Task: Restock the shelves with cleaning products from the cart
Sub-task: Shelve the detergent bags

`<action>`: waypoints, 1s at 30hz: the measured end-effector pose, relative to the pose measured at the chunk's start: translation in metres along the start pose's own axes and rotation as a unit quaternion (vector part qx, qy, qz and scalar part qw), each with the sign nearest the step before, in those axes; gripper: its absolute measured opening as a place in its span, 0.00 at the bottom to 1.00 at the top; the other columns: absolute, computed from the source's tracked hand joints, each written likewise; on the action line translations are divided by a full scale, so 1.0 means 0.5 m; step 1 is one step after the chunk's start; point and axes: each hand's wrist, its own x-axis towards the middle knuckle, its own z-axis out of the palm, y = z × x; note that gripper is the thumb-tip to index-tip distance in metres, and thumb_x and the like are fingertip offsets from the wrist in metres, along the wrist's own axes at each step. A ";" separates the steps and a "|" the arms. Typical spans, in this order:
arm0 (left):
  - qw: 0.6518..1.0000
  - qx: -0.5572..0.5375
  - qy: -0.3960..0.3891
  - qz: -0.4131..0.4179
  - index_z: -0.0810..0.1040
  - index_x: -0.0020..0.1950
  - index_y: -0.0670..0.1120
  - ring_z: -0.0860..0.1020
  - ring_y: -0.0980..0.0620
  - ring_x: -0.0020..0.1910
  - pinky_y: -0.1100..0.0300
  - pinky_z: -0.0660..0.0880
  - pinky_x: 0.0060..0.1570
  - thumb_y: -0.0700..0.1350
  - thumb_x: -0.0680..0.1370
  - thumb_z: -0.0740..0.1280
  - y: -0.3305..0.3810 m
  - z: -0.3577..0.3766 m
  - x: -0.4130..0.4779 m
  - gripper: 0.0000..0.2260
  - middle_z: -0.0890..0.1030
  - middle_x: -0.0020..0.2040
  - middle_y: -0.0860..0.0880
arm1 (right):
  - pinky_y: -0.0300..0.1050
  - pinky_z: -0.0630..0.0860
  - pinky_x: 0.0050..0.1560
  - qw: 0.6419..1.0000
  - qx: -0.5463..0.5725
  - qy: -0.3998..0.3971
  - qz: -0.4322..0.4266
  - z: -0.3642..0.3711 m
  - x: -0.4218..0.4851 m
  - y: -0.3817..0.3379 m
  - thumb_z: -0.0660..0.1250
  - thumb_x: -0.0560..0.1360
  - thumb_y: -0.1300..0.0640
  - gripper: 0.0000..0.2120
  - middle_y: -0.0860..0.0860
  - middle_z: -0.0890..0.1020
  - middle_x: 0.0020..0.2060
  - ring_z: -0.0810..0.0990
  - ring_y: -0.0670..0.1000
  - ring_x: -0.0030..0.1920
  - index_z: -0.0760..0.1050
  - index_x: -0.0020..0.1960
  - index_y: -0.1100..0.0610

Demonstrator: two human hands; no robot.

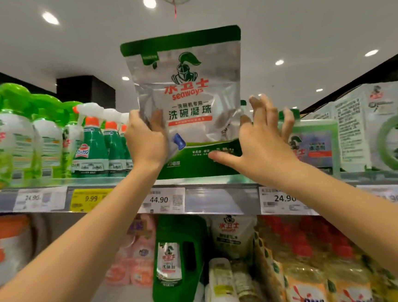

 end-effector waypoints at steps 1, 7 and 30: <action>1.000 0.022 -0.006 -0.008 0.69 0.50 0.42 0.73 0.57 0.38 0.76 0.69 0.29 0.47 0.81 0.63 -0.005 0.002 -0.001 0.09 0.75 0.45 0.49 | 0.64 0.35 0.71 1.000 -0.008 0.013 -0.002 0.007 -0.002 -0.002 0.58 0.69 0.26 0.43 0.54 0.45 0.77 0.36 0.54 0.76 0.63 0.70 0.59; 0.991 0.118 -0.043 0.044 0.65 0.59 0.40 0.69 0.57 0.47 0.71 0.72 0.47 0.50 0.82 0.57 -0.012 0.006 -0.014 0.13 0.67 0.57 0.45 | 0.64 0.34 0.70 0.992 -0.086 0.087 -0.032 0.023 -0.009 -0.006 0.60 0.68 0.27 0.48 0.59 0.46 0.76 0.37 0.57 0.75 0.57 0.74 0.61; 0.673 0.407 -0.572 0.233 0.69 0.68 0.41 0.69 0.51 0.33 0.61 0.66 0.35 0.41 0.81 0.58 -0.006 0.014 0.018 0.16 0.68 0.35 0.50 | 0.47 0.73 0.57 0.902 -0.050 -0.426 -0.048 0.086 0.143 -0.106 0.55 0.82 0.48 0.19 0.55 0.78 0.57 0.76 0.53 0.53 0.68 0.67 0.59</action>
